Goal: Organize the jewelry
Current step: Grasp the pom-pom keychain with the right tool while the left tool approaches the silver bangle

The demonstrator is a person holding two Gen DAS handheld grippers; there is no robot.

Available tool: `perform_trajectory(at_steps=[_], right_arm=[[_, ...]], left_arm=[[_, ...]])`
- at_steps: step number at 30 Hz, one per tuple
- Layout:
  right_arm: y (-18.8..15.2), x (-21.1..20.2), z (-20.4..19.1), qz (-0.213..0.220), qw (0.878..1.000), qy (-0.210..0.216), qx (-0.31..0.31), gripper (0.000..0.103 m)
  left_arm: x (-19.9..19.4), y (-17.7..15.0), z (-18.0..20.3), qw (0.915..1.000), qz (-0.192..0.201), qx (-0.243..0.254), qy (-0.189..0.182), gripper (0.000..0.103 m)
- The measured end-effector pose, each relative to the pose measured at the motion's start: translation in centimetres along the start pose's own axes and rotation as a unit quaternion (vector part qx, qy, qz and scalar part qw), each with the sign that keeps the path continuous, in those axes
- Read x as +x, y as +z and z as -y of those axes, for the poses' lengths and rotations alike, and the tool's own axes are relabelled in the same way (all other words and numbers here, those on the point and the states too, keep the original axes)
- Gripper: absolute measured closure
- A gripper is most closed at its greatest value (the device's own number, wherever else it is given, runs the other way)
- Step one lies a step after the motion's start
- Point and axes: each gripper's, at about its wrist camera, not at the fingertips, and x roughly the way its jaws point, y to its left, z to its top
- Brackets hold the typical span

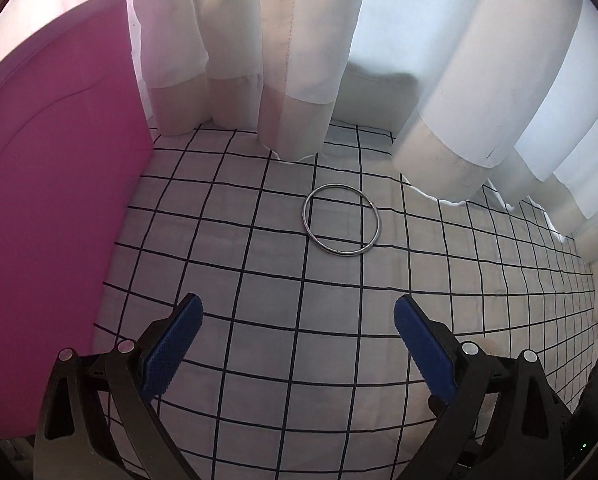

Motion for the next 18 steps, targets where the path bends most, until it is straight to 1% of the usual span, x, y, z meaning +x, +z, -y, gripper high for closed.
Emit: perform_trajectory(at_steps=[3, 7, 13, 18], right_arm=[[1.6, 0.8, 1.5, 0.010, 1.000, -0.003, 0.003, 0.034], [3.2, 1.5, 2.9, 0.019, 1.000, -0.007, 0.002, 0.034], [5.1, 2.2, 4.7, 0.028, 0.999, -0.012, 0.011, 0.034], [6.1, 2.5, 5.5, 0.030, 0.999, -0.013, 0.015, 0.034]], left_arm=[[2.0, 1.2, 0.9, 1.0000, 0.002, -0.003, -0.002, 0.008], [4.4, 2.6, 2.3, 0.9999, 0.001, 0.012, 0.010, 0.008], [6.8, 4.2, 3.5, 0.9998, -0.006, 0.015, 0.012, 0.008], [8.3, 4.8, 3.9, 0.9997, -0.015, 0.014, 0.013, 0.008]])
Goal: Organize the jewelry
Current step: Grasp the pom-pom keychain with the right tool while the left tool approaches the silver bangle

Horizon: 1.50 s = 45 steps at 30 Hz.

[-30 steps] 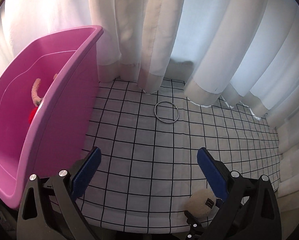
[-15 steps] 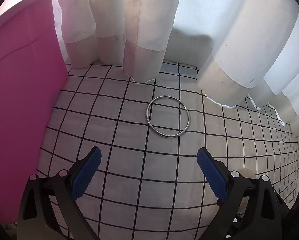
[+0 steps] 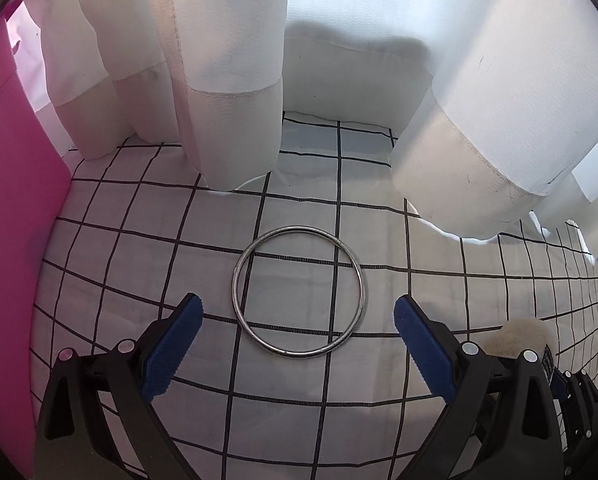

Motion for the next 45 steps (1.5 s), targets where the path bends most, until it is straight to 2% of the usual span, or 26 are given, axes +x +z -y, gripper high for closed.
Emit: perform_trajectory(at_steps=[7, 15, 18, 20, 26, 31, 41, 45], right_arm=[[0.3, 0.4, -0.3, 0.003, 1.000, 0.000, 0.003, 0.034], [0.0, 0.3, -0.3, 0.003, 1.000, 0.000, 0.008, 0.034], [0.0, 0.4, -0.4, 0.005, 1.000, 0.001, 0.011, 0.034], [0.0, 0.4, -0.4, 0.006, 1.000, 0.002, 0.012, 0.034], [-0.1, 0.1, -0.3, 0.009, 1.000, -0.002, 0.016, 0.039], [-0.4, -0.6, -0.6, 0.019, 1.000, 0.002, 0.018, 0.042], [-1.1, -2.9, -1.9, 0.036, 0.999, 0.011, 0.013, 0.043], [-1.2, -4.6, -2.5, 0.043, 0.999, 0.012, 0.007, 0.043]], left_arm=[[1.2, 0.3, 0.7, 0.9995, 0.007, 0.020, 0.022, 0.005], [1.3, 0.2, 1.0, 0.9993, 0.018, 0.021, 0.024, 0.007], [0.6, -0.4, 1.3, 0.9992, 0.022, 0.030, 0.014, 0.018], [0.1, -0.7, 1.8, 0.9990, 0.025, 0.038, 0.005, 0.034], [-0.4, -1.8, 2.2, 0.9993, 0.022, 0.031, -0.001, 0.035], [-1.2, -2.8, 1.1, 0.9996, 0.020, 0.018, -0.011, 0.035], [-6.1, -5.3, -0.4, 0.9987, 0.040, 0.013, -0.027, 0.035], [-7.9, -5.0, -1.3, 0.9979, 0.051, 0.024, -0.032, 0.035]])
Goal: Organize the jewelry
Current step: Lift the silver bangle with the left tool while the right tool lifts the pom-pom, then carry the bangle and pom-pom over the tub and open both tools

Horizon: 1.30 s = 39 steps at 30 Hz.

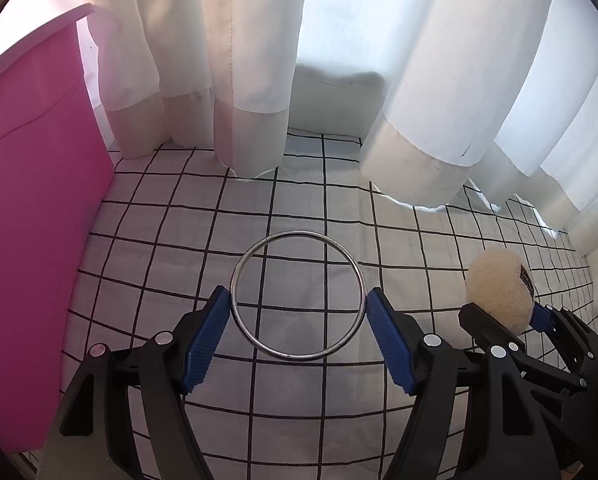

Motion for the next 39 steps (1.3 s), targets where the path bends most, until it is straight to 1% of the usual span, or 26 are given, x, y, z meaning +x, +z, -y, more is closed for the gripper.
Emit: perform_trajectory(at_steps=[3, 7, 12, 16, 21, 26, 29, 33, 36, 39], right_arm=[[0.3, -1.6, -0.8, 0.009, 1.000, 0.002, -0.006, 0.043], [1.3, -4.3, -2.2, 0.029, 0.999, 0.008, -0.018, 0.043], [3.5, -8.4, -4.1, 0.066, 0.997, 0.021, -0.037, 0.043], [5.9, -11.5, -6.3, 0.099, 0.993, 0.035, -0.061, 0.043], [8.6, -14.2, -10.3, 0.138, 0.983, 0.068, -0.098, 0.043], [10.9, -15.0, -15.6, 0.155, 0.971, 0.121, -0.135, 0.043], [12.0, -14.6, -19.2, 0.154, 0.963, 0.152, -0.158, 0.043], [12.7, -13.6, -24.0, 0.142, 0.954, 0.188, -0.186, 0.043], [12.7, -12.8, -27.5, 0.127, 0.947, 0.208, -0.211, 0.043], [12.7, -11.3, -30.5, 0.105, 0.943, 0.221, -0.224, 0.043]], left_arm=[[-1.9, -0.3, -0.3, 1.0000, 0.006, 0.004, -0.001, 0.035], [-4.6, 0.6, -0.7, 0.9997, 0.025, 0.002, -0.003, 0.035], [-9.8, 1.8, -1.7, 0.9978, 0.066, -0.006, -0.007, 0.035], [-14.3, 3.2, -2.7, 0.9940, 0.108, -0.016, -0.007, 0.035], [-19.2, 4.8, -5.3, 0.9877, 0.153, -0.032, 0.009, 0.035], [-23.2, 5.5, -9.9, 0.9787, 0.189, -0.061, 0.052, 0.035], [-24.7, 5.2, -13.5, 0.9745, 0.193, -0.084, 0.078, 0.035], [-25.5, 4.1, -18.0, 0.9681, 0.187, -0.107, 0.128, 0.035], [-25.4, 2.9, -21.2, 0.9637, 0.174, -0.137, 0.149, 0.035], [-24.9, 1.6, -23.6, 0.9607, 0.161, -0.161, 0.160, 0.035]])
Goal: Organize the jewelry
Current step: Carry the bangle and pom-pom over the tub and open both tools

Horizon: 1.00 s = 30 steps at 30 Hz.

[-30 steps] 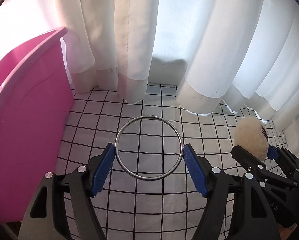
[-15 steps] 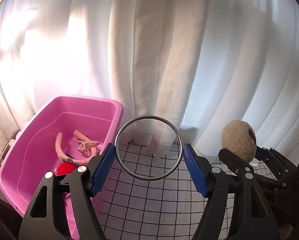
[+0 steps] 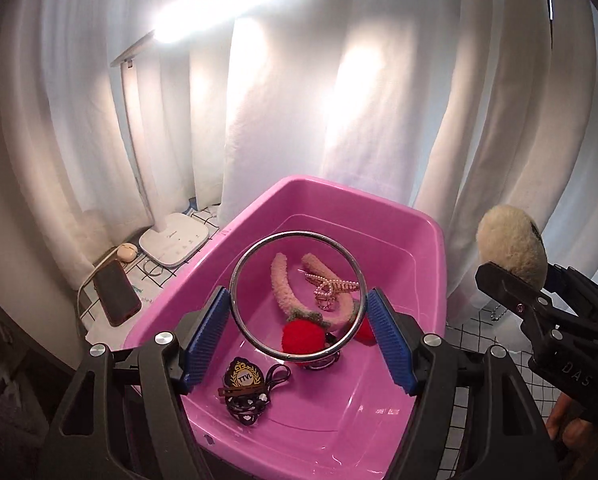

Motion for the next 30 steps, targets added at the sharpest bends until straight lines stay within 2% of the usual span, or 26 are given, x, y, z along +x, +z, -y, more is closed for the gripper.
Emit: perform_trajectory(at_steps=[7, 11, 20, 25, 27, 29, 30], right_arm=[[0.3, 5.8, -2.5, -0.056, 0.998, 0.008, -0.018, 0.043], [0.1, 7.9, -2.7, -0.080, 0.997, 0.004, -0.013, 0.043], [0.7, 10.3, -2.8, -0.113, 0.993, -0.008, -0.016, 0.042], [1.1, 11.2, -3.0, -0.127, 0.992, -0.018, -0.015, 0.038], [1.2, 11.2, -2.8, -0.129, 0.991, -0.021, -0.013, 0.036], [1.3, 11.1, -2.7, -0.126, 0.992, -0.024, -0.011, 0.034], [1.5, 11.1, -2.7, -0.124, 0.992, -0.025, -0.010, 0.032]], left_arm=[[3.0, -1.3, -2.7, 0.9989, -0.034, -0.028, 0.013, 0.035], [4.4, -1.7, -3.4, 0.9979, -0.050, -0.037, 0.019, 0.035], [6.0, -1.8, -4.1, 0.9952, -0.078, -0.053, 0.025, 0.034], [6.5, -2.1, -4.3, 0.9936, -0.094, -0.055, 0.031, 0.034], [6.4, -2.1, -4.3, 0.9934, -0.094, -0.056, 0.035, 0.033], [6.3, -2.0, -4.4, 0.9931, -0.096, -0.057, 0.036, 0.020], [6.2, -1.9, -4.4, 0.9930, -0.096, -0.057, 0.038, 0.018]])
